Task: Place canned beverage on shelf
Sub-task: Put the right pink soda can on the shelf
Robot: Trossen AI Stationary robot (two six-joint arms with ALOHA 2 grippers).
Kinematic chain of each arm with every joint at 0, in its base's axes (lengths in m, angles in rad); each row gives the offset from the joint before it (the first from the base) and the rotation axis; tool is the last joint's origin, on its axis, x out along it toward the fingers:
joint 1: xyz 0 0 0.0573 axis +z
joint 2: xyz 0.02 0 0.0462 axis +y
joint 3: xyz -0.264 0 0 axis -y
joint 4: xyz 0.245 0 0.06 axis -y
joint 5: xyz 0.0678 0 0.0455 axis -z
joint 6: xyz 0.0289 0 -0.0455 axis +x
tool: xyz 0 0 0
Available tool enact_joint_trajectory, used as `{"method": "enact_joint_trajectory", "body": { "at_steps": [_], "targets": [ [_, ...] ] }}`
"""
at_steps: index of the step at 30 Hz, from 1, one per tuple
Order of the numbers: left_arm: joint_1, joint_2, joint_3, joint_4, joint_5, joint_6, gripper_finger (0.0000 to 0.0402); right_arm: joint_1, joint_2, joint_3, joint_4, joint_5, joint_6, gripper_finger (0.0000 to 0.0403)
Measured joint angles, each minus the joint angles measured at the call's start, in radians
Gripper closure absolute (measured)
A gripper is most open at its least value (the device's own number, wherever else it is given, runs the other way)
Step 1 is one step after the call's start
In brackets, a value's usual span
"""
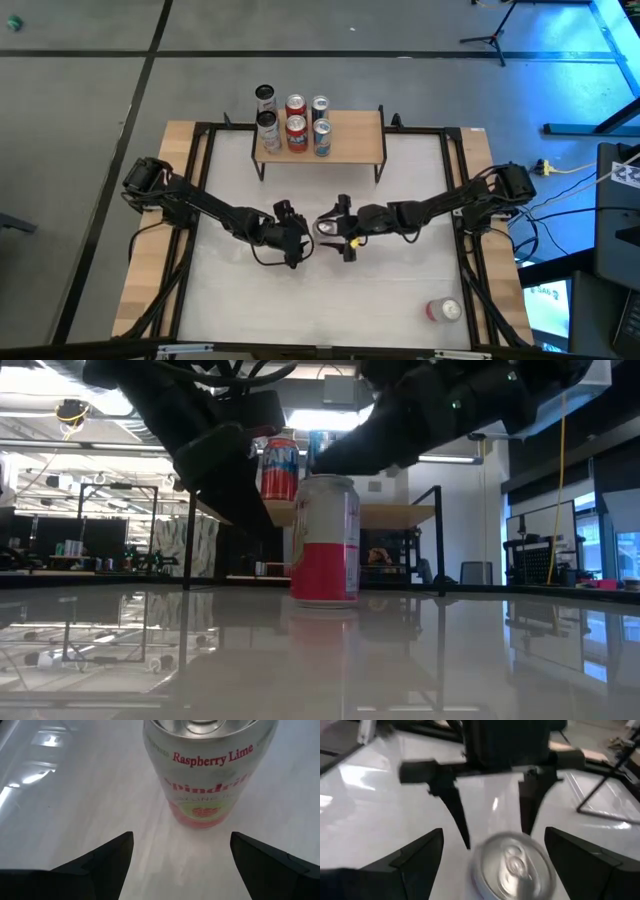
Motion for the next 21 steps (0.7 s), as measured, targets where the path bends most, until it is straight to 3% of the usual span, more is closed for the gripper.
{"method": "enact_joint_trajectory", "body": {
  "at_steps": [8,14,21],
  "targets": [
    [0.001,0.0,0.0,0.016,0.0,0.015,0.0081,-0.012,-0.002,0.0,-0.041,0.071,0.017,0.0061],
    [0.0,0.0,0.0,-0.009,-0.01,0.034,0.0081,0.02,-0.106,0.0,-0.23,0.154,-0.002,0.0061],
    [-0.003,-0.006,0.0,-0.074,-0.1,0.003,0.0081,0.051,-0.17,-0.005,-0.375,0.239,-0.026,0.0061]
  ]
}}
